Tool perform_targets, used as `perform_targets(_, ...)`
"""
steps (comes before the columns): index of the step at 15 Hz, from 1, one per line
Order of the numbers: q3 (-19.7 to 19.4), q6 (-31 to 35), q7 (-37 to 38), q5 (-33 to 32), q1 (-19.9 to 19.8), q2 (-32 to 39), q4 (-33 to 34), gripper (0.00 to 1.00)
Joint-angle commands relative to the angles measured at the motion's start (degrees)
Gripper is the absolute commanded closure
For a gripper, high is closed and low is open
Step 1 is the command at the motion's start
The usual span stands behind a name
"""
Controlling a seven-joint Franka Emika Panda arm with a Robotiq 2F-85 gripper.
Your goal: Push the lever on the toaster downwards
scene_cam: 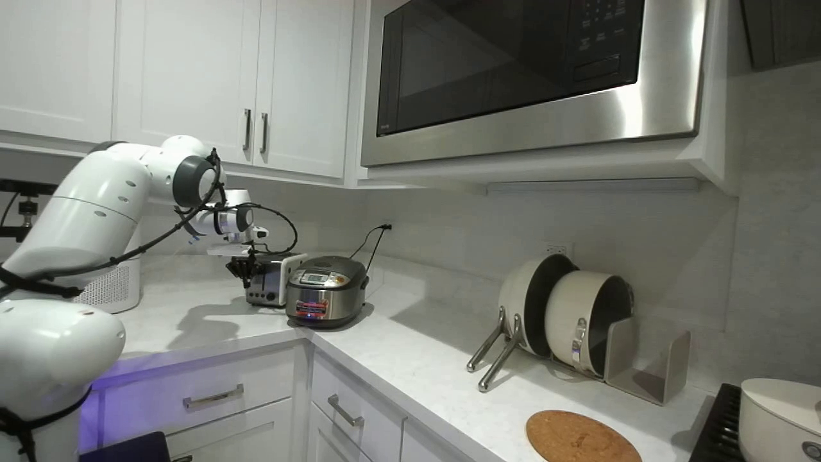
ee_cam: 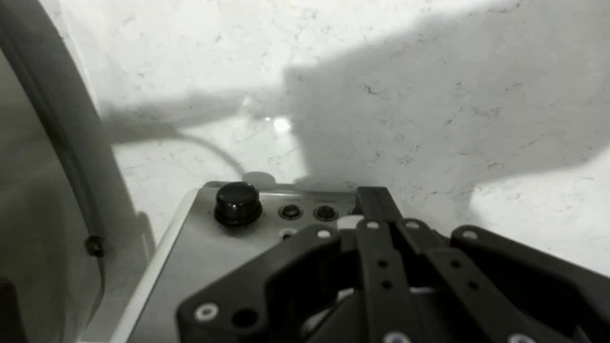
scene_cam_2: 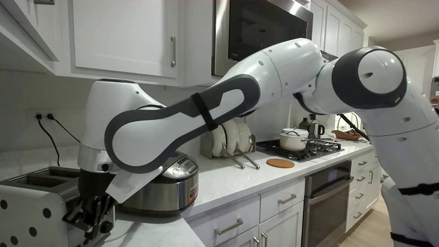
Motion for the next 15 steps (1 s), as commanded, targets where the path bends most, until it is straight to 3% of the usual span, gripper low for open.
perform_targets(1, -0.61, -3.26, -1.19, -0.03, 1.20, -0.47, 1.33, 1.00)
perform_targets(5, -0.71, -4.04, -1.45, 0.24, 1.14, -0.99, 2.46, 1.00)
perform_targets(15, -0.72, -10.88, -2.66, -0.75, 1.47, -3.45, 13.11, 1.00)
